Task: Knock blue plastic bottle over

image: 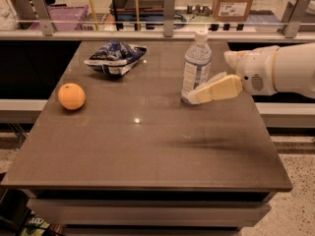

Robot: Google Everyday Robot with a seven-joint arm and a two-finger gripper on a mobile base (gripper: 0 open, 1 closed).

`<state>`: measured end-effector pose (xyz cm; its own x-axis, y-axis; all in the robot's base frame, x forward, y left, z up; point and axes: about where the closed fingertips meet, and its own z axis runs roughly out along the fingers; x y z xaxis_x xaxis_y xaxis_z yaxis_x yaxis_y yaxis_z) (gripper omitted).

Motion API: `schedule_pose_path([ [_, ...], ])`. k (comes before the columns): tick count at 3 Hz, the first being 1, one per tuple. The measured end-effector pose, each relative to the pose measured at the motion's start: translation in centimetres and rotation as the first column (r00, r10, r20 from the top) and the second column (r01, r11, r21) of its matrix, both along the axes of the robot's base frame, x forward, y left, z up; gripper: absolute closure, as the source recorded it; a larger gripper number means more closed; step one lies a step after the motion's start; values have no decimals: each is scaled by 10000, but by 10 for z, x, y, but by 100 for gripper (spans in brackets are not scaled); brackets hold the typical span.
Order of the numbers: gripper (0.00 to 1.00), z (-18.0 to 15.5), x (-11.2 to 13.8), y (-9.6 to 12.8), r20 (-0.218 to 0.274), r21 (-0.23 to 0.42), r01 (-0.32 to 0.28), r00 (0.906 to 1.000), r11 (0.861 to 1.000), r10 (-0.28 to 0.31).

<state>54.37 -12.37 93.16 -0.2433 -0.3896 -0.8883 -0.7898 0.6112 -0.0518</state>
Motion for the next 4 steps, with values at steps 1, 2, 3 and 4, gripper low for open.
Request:
schedule_pose_path([
  [1,0,-9,2,13,331,258,-217,9992,9994,208],
  [2,0,-15,8,31,780,583,-679,9949,9960,633],
  [3,0,-20,14,39,1062,858,-853,9914,9927,760],
  [4,0,-23,24,40,1190,1128,-899,9899,9895,763],
])
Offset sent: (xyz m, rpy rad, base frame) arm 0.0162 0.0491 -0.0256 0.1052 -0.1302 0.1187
